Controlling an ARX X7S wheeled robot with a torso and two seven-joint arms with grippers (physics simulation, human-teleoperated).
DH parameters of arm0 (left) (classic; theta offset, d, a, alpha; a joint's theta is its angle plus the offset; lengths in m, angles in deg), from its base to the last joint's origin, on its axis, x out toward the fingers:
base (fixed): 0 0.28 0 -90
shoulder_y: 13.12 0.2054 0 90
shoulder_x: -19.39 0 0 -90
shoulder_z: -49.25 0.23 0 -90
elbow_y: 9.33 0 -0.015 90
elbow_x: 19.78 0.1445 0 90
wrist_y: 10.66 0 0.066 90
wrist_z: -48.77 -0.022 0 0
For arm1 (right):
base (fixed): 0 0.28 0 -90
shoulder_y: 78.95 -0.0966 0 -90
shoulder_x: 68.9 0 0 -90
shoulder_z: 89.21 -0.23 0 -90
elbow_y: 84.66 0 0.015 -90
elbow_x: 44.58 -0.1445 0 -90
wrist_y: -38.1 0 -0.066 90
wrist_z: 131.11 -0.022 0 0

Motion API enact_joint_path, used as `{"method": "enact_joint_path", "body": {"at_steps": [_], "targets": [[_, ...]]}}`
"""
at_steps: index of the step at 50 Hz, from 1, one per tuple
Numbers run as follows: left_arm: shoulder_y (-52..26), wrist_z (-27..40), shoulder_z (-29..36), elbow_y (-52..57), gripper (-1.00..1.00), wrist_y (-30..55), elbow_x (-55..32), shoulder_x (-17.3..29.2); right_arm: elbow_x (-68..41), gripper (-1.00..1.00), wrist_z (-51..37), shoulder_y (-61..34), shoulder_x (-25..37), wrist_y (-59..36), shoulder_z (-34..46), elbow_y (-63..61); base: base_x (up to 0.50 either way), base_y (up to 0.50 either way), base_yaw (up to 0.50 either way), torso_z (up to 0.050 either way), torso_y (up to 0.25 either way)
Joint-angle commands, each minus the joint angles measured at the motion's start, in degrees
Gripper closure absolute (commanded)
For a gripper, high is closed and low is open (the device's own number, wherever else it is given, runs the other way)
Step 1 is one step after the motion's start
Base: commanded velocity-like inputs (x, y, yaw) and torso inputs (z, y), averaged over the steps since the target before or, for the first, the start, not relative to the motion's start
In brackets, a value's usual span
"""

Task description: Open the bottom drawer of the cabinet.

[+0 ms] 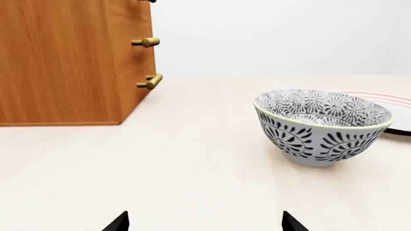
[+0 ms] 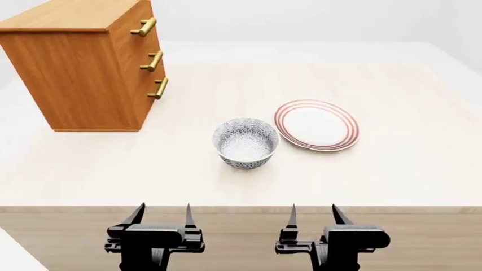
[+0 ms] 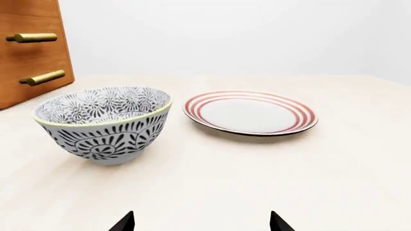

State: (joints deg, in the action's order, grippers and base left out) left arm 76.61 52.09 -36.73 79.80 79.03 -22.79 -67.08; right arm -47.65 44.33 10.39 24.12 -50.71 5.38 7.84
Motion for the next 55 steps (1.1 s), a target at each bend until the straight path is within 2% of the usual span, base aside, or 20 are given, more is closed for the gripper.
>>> {"method": "enact_joint_path", "body": {"at_steps": [1,5,7,8,9,11,12,14,17,23,55], "targets": [[-0.33,1.28,1.17,-0.27,-1.0,0.18,-0.78,0.85,-1.24,-1.0,-1.08,-0.2,1.06,0.26,1.15,0.39,0.0,0.0,0.0,0.0,0.0],[-0.49,1.26,1.54,0.83,-1.0,2.51,-1.55,1.2,-0.86,-1.0,-1.85,-0.16,1.46,-0.95,1.62,-0.69,0.0,0.0,0.0,0.0,0.0],[-1.61,1.22,2.7,2.46,-1.0,8.26,-0.82,1.94,-1.62,-1.0,-1.87,-0.92,1.94,-6.7,1.77,-3.23,0.0,0.0,0.0,0.0,0.0],[-2.51,0.75,2.44,5.81,-1.0,14.68,-2.47,2.2,-1.54,-1.0,-2.22,-1.48,2.19,-9.69,1.88,-5.37,0.0,0.0,0.0,0.0,0.0],[-3.95,0.97,2.49,11.27,-1.0,20.81,-2.86,2.86,-3.77,-1.0,-1.48,-2.54,3.0,-17.14,1.47,-11.87,0.0,0.0,0.0,0.0,0.0],[-6.22,1.47,3.13,19.15,-1.0,26.67,-1.92,4.15,-4.6,-1.0,-2.61,-4.61,3.9,-25.65,0.8,-20.79,0.0,0.0,0.0,0.0,0.0],[-9.45,1.09,2.05,26.54,-1.0,34.37,-3.87,4.71,-5.19,-1.0,-3.83,-7.4,4.79,-34.21,0.06,-29.11,0.0,0.0,0.0,0.0,0.0],[-13.4,1.35,0.07,32.9,-1.0,41.86,-6.18,4.73,-6.91,-1.0,-4.92,-10.9,5.25,-43.69,-1.32,-38.36,0.0,0.0,0.0,0.0,0.0],[-14.16,2.02,0.29,33.5,-1.0,41.16,-5.58,4.89,-4.3,-1.0,-5.81,-10.84,7.06,-43.29,1.21,-41.49,0.01,0.0,0.0,0.0,0.0],[-11.61,1.81,1.89,28.5,-1.0,35.91,-4.91,4.61,-5.33,-1.0,-5.2,-7.27,6.3,-38.28,0.84,-36.55,0.5,0.0,0.0,0.0,0.0],[-11.9,3.57,2.91,27.74,-1.0,34.2,-5.37,5.73,-6.71,-1.0,-5.99,-7.7,7.4,-37.12,1.07,-35.54,0.5,0.0,0.0,0.0,0.0]]}}
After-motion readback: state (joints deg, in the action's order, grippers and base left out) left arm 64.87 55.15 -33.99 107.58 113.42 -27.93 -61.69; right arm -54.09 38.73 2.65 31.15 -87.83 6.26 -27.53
